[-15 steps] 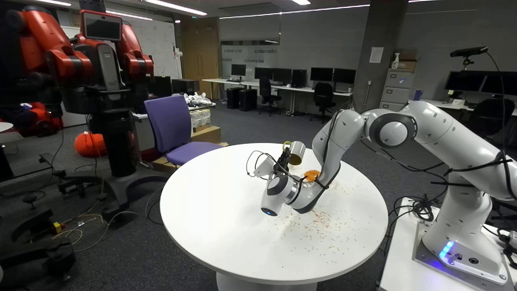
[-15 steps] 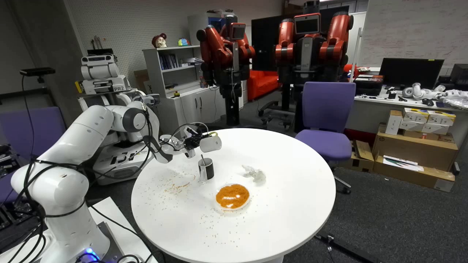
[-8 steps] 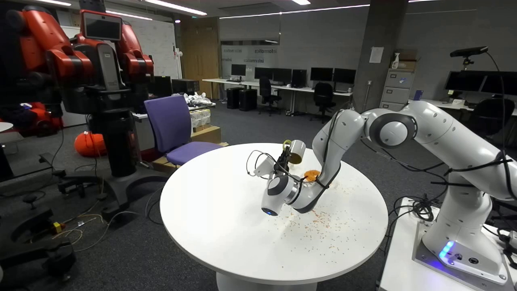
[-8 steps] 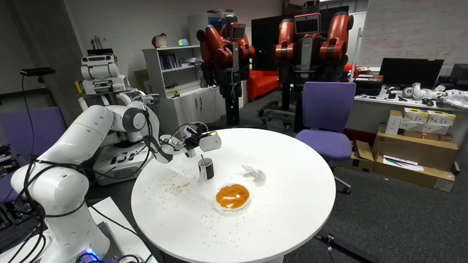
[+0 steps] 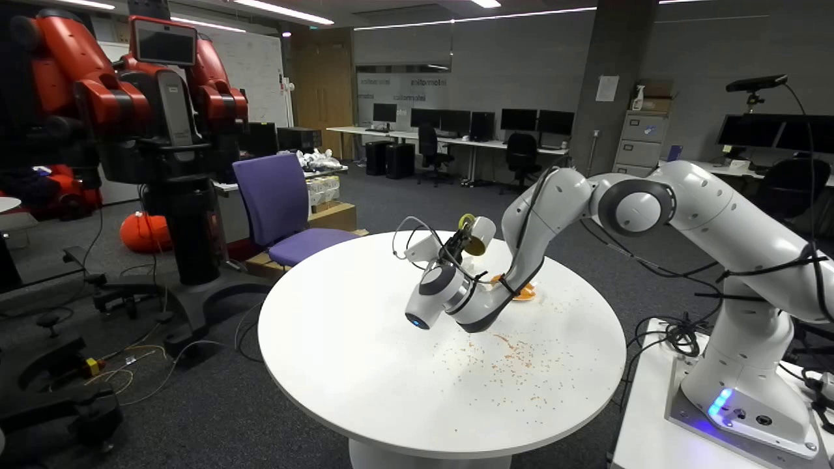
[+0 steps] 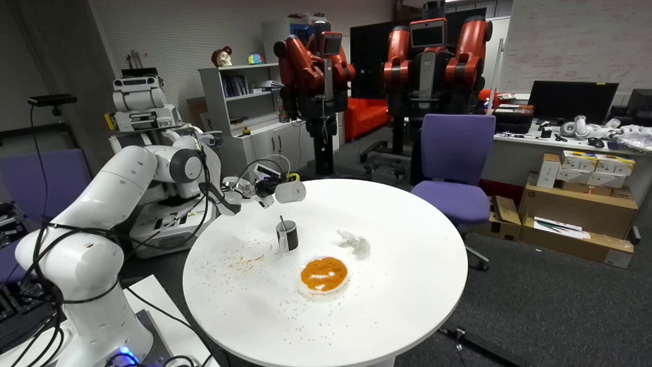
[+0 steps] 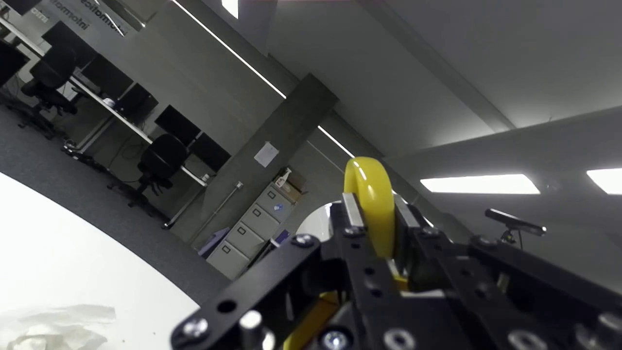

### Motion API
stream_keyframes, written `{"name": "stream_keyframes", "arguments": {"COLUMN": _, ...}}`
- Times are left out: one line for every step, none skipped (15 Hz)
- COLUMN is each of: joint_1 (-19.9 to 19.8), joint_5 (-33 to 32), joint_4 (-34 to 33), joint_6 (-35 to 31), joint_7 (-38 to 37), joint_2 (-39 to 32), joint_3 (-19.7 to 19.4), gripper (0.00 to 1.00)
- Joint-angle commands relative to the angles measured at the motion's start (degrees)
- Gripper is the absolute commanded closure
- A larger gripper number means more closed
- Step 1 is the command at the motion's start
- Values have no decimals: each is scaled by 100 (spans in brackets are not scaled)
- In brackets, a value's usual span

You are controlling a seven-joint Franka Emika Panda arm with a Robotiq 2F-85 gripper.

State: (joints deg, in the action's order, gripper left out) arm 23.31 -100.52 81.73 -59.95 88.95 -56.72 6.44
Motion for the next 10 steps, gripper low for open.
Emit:
{"name": "stream_keyframes", "arguments": {"joint_1": -57, "joint_5": 475, "joint_4": -300, "joint_6": 192, "joint_7": -463, "joint_2": 359, "joint_3": 124, "gripper": 95}}
{"name": "stream_keyframes", "arguments": {"joint_1": -79, "joint_5": 609, "joint_4": -396, "joint_6": 164, "joint_7": -590, "joint_2": 442, "joint_3": 135, "gripper": 95}}
{"name": "stream_keyframes", "arguments": {"joint_1": -90, "joint_5": 722, "joint_4": -491, "joint_6": 156, "joint_7": -734, "joint_2": 504, "joint_3": 129, "gripper": 95}}
{"name": "stream_keyframes", "arguments": {"joint_1": -116, "joint_5": 858, "joint_4": -582, "joint_6": 139, "joint_7": -853, "joint_2": 584, "joint_3": 133, "gripper": 95}}
{"name": "stream_keyframes", "arguments": {"joint_1": -137, "joint_5": 995, "joint_4": -672, "joint_6": 129, "joint_7": -975, "joint_2": 661, "joint_3": 139, "gripper": 95}}
{"name": "stream_keyframes", "arguments": {"joint_1": -152, "joint_5": 1127, "joint_4": -755, "joint_6": 124, "joint_7": -1123, "joint_2": 731, "joint_3": 140, "gripper": 95}}
{"name": "stream_keyframes", "arguments": {"joint_1": -181, "joint_5": 1285, "joint_4": -852, "joint_6": 100, "joint_7": -1241, "joint_2": 814, "joint_3": 159, "gripper": 95}}
{"name": "stream_keyframes", "arguments": {"joint_1": -221, "joint_5": 1467, "joint_4": -950, "joint_6": 71, "joint_7": -1357, "joint_2": 878, "joint_3": 188, "gripper": 95}}
{"name": "stream_keyframes", "arguments": {"joint_1": -250, "joint_5": 1652, "joint_4": -1064, "joint_6": 46, "joint_7": -1479, "joint_2": 921, "joint_3": 204, "gripper": 95}}
{"name": "stream_keyframes", "arguments": {"joint_1": -283, "joint_5": 1850, "joint_4": -1175, "joint_6": 22, "joint_7": -1576, "joint_2": 963, "joint_3": 222, "gripper": 95}}
